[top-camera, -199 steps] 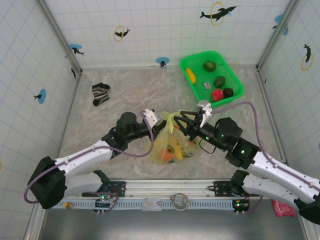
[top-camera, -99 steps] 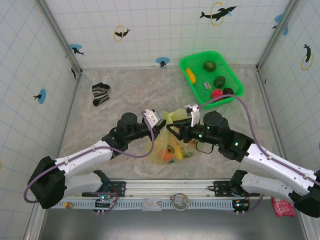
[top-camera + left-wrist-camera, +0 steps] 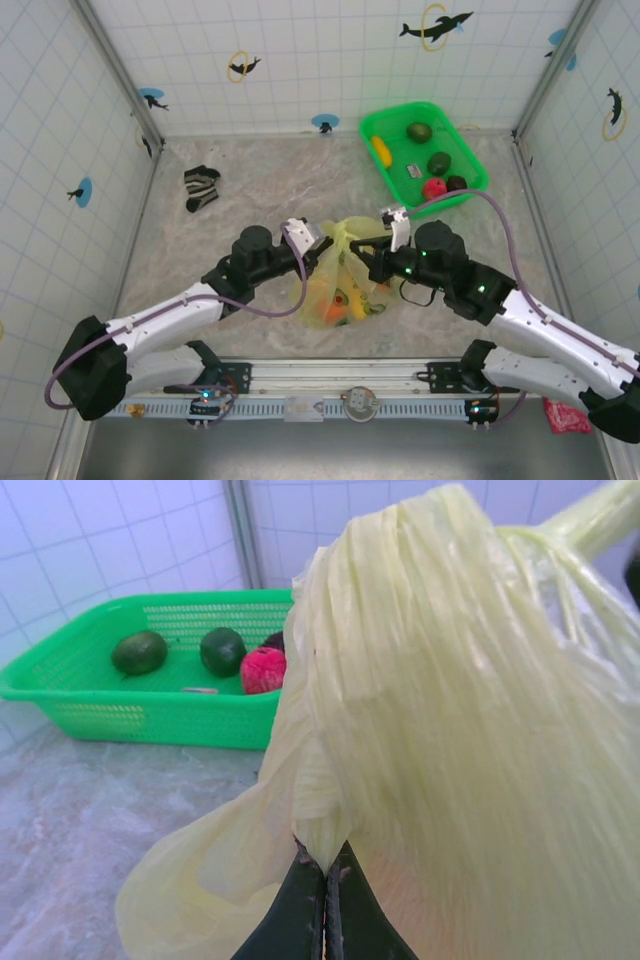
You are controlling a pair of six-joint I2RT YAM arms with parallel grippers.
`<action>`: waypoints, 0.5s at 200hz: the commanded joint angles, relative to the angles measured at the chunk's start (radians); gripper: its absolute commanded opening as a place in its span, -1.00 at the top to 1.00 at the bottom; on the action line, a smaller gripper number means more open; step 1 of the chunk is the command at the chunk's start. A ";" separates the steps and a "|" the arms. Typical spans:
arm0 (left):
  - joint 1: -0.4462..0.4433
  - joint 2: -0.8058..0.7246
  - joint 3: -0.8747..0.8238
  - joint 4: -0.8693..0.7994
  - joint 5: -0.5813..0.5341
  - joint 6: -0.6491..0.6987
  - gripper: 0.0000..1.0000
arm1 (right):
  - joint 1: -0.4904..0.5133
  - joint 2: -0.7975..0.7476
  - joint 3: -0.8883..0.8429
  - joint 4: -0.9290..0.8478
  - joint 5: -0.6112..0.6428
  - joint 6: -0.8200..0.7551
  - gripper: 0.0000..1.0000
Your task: Place the fake fruits into the plastic bag and tie a complex knot
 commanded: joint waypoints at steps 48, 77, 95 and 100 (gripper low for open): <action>-0.006 -0.080 -0.048 0.029 -0.407 0.062 1.00 | -0.114 -0.077 -0.039 -0.054 0.084 -0.050 1.00; -0.006 -0.090 -0.061 0.050 -0.558 0.079 1.00 | -0.161 -0.081 -0.048 -0.074 0.098 -0.055 1.00; -0.006 -0.099 -0.069 0.064 -0.608 0.086 1.00 | -0.171 -0.081 -0.056 -0.079 0.143 -0.056 1.00; -0.006 -0.100 -0.071 0.071 -0.622 0.089 1.00 | -0.173 -0.081 -0.056 -0.078 0.156 -0.056 1.00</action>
